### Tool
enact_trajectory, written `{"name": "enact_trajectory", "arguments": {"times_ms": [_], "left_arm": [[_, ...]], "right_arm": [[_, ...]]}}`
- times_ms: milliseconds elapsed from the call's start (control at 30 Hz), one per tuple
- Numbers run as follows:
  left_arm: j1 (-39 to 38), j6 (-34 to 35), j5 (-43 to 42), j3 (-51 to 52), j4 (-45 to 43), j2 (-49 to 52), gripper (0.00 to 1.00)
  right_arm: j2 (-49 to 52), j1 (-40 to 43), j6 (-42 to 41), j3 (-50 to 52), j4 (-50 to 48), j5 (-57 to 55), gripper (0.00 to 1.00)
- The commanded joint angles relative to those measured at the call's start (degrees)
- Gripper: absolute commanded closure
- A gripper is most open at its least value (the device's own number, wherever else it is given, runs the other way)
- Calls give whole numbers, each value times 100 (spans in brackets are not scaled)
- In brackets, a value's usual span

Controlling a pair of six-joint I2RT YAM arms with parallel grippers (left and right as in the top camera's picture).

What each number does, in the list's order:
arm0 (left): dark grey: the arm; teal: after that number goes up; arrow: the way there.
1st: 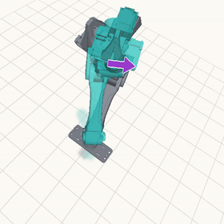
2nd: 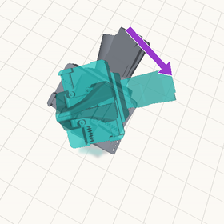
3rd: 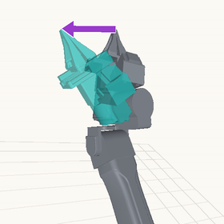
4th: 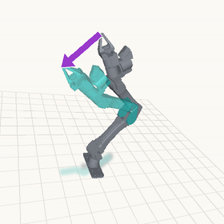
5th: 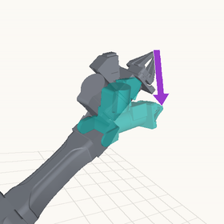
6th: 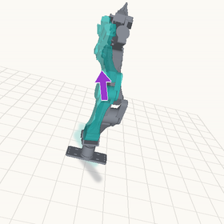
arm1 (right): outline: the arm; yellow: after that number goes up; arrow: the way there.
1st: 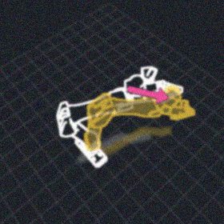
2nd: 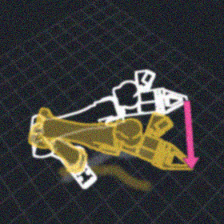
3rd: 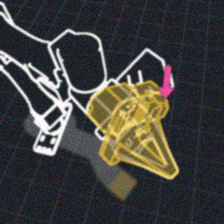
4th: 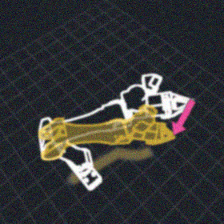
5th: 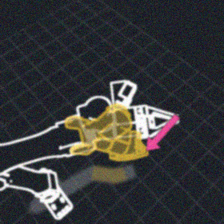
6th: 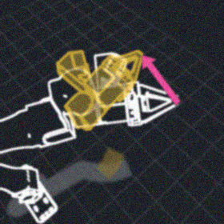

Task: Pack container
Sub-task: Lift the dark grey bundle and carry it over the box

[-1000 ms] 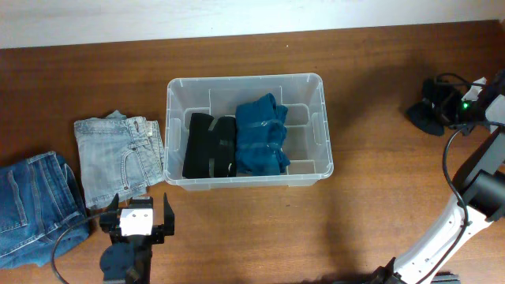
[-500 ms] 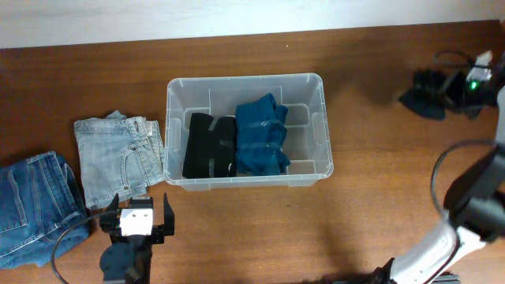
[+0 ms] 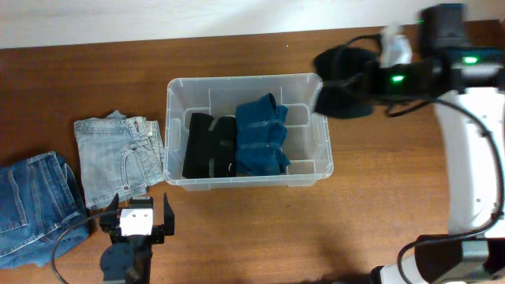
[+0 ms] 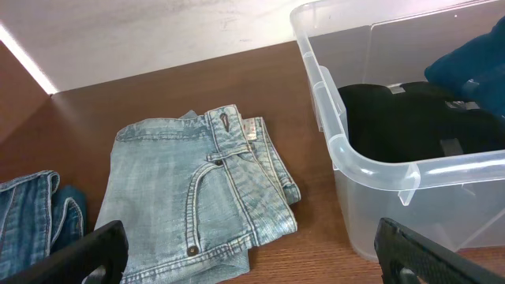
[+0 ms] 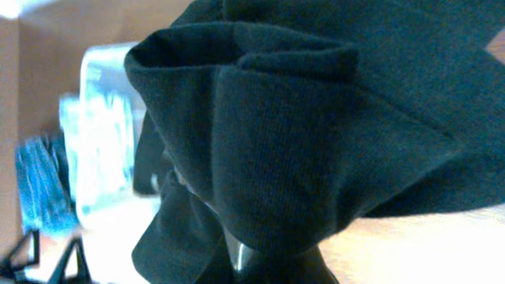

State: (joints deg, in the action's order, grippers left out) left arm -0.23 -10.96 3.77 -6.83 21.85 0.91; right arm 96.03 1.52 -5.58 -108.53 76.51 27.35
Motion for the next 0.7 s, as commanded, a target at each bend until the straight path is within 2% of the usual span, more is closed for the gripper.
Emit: {"name": "enact_trajectory", "arguments": {"times_ms": [0, 233, 667], "left_arm": [[28, -94, -57, 26, -13, -24, 0], [28, -94, -57, 26, -13, -24, 1], [28, -94, -57, 26, -13, -24, 1]], "right_arm": [[103, -728, -98, 120, -70, -435, 96], [186, -1644, -846, 398, -212, -1873, 96], [188, -2068, -804, 1738, -1467, -2168, 96]]}}
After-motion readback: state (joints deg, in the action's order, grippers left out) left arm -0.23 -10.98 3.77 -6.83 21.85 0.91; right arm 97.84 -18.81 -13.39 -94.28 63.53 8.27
